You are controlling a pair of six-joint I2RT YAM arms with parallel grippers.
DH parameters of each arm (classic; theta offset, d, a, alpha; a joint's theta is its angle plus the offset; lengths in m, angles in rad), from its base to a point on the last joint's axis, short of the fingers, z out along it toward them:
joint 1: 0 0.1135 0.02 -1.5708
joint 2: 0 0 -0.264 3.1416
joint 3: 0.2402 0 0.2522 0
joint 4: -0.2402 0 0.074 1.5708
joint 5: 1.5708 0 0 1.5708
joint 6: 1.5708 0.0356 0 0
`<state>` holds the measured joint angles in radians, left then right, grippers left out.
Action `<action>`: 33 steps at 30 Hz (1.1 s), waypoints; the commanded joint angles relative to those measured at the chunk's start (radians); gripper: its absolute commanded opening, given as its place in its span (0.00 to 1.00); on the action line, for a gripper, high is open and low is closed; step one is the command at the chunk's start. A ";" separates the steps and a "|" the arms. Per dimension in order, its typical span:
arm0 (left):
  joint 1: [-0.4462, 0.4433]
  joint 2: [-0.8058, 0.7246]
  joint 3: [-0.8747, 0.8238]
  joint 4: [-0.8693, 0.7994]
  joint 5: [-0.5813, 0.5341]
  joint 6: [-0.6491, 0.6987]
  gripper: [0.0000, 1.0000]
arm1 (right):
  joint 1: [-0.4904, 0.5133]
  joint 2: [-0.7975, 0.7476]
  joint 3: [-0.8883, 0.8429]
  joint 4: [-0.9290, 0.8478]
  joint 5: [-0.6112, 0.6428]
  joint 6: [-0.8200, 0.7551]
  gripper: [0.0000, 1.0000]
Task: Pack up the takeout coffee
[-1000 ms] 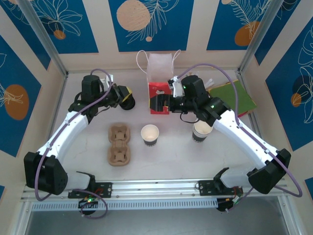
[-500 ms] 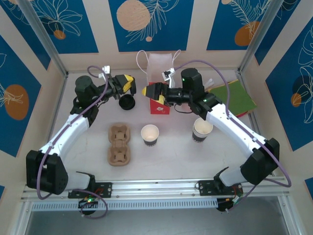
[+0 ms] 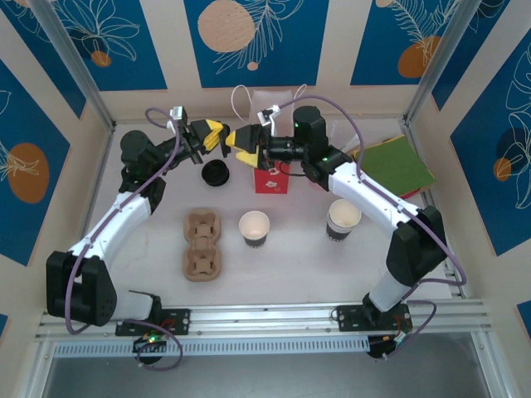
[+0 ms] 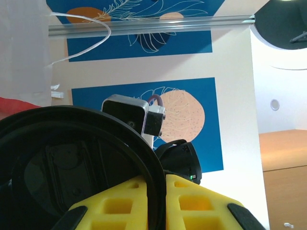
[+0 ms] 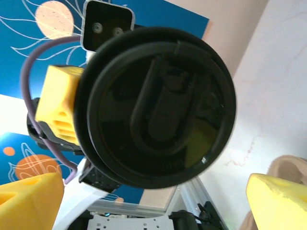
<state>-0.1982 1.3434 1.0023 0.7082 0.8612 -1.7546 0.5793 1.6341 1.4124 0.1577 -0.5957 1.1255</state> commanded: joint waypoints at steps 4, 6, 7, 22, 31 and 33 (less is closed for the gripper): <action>0.021 0.001 -0.010 0.103 0.033 -0.057 0.12 | -0.004 0.031 0.058 0.095 -0.056 0.071 0.96; 0.022 0.002 -0.010 0.108 0.035 -0.062 0.12 | -0.004 0.041 0.063 0.097 -0.057 0.077 0.95; 0.024 0.003 -0.009 0.114 0.035 -0.066 0.12 | -0.003 0.043 0.065 0.101 -0.058 0.081 0.94; 0.026 0.012 -0.007 0.154 0.052 -0.094 0.12 | -0.010 0.075 0.089 0.125 -0.061 0.106 0.85; 0.026 0.006 -0.005 0.138 0.057 -0.082 0.12 | -0.011 0.091 0.110 0.120 -0.070 0.109 0.82; 0.025 0.005 -0.006 0.146 0.056 -0.085 0.12 | -0.010 0.096 0.114 0.122 -0.074 0.111 0.81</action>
<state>-0.1852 1.3525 0.9943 0.8207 0.8906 -1.8507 0.5735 1.7145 1.4853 0.2604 -0.6376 1.2289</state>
